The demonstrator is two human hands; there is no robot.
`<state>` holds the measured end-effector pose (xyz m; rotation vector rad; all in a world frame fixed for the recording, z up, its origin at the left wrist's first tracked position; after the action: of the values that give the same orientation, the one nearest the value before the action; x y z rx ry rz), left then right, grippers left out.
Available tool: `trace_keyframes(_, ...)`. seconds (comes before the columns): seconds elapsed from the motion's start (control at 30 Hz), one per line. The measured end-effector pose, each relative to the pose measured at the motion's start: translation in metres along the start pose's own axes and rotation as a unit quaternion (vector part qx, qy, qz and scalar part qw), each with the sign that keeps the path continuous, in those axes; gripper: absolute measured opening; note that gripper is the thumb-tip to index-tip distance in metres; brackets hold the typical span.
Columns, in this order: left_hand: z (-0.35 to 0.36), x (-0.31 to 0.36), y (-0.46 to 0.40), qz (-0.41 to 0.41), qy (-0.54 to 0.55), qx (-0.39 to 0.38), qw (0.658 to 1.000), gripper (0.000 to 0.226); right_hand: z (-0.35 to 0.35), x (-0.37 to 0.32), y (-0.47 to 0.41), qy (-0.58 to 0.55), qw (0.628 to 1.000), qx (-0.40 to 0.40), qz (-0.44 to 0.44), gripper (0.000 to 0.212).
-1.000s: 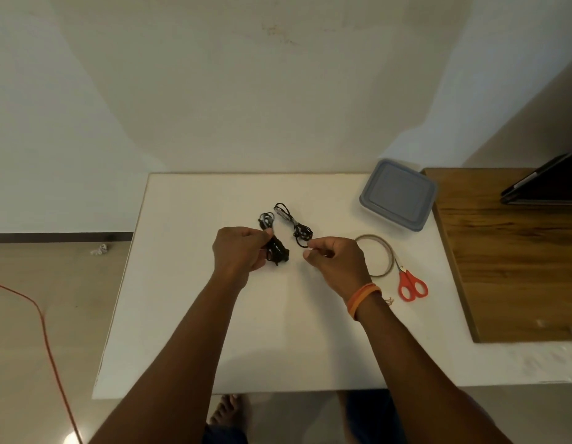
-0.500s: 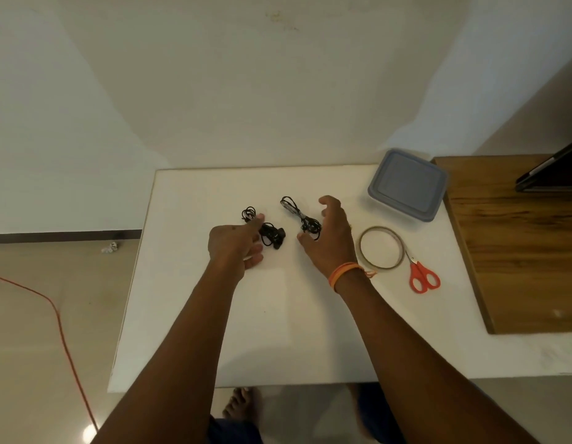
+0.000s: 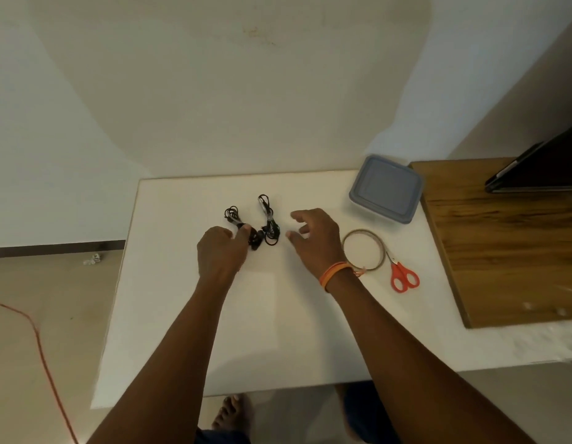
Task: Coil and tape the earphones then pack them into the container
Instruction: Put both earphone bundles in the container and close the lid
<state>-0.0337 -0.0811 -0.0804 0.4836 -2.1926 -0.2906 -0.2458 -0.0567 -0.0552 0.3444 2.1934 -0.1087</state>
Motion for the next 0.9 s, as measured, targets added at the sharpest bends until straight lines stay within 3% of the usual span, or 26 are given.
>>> trace_keyframes(0.1,-0.012,0.034,0.016,0.122,-0.047,0.108,0.986,0.04,-0.069,0.02,0.003,-0.019,0.984,0.175,0.035,0.018)
trace_keyframes(0.17,-0.001,0.061,0.031,0.2,-0.025,0.096,0.975,0.028,-0.111,0.047,0.013,-0.037,0.954,0.277,0.106,0.016)
trace_keyframes(0.27,0.032,0.089,0.052,0.271,0.0,0.032,0.962,0.018,-0.149,0.089,0.027,-0.07,0.909,0.346,0.22,0.03)
trace_keyframes(0.47,0.084,0.1,0.071,0.26,0.02,-0.074,0.963,0.01,-0.137,0.145,0.021,-0.218,0.852,0.319,0.353,0.059)
trace_keyframes(0.7,0.089,0.088,0.065,0.253,0.04,-0.088,0.963,0.014,-0.133,0.14,0.013,-0.376,0.814,0.294,0.332,0.023)
trace_keyframes(0.8,0.081,0.083,0.062,0.223,0.1,-0.093,0.965,0.019,-0.14,0.126,0.013,-0.373,0.836,0.265,0.303,0.025)
trace_keyframes(0.9,0.067,0.085,0.062,0.19,0.14,-0.094,0.967,0.04,-0.136,0.093,0.018,-0.369,0.88,0.173,0.245,0.012)
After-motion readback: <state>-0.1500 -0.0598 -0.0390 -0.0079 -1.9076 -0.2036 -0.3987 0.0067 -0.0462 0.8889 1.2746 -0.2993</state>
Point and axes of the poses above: each hand's wrist, its own y-axis away from the middle knuckle, its own z-axis out of the palm, x = y × z, the point moved 9 cm from there along -y, towards the middle knuckle, and after that the axes turned 2 degrees about z, right-handed, at the moved point
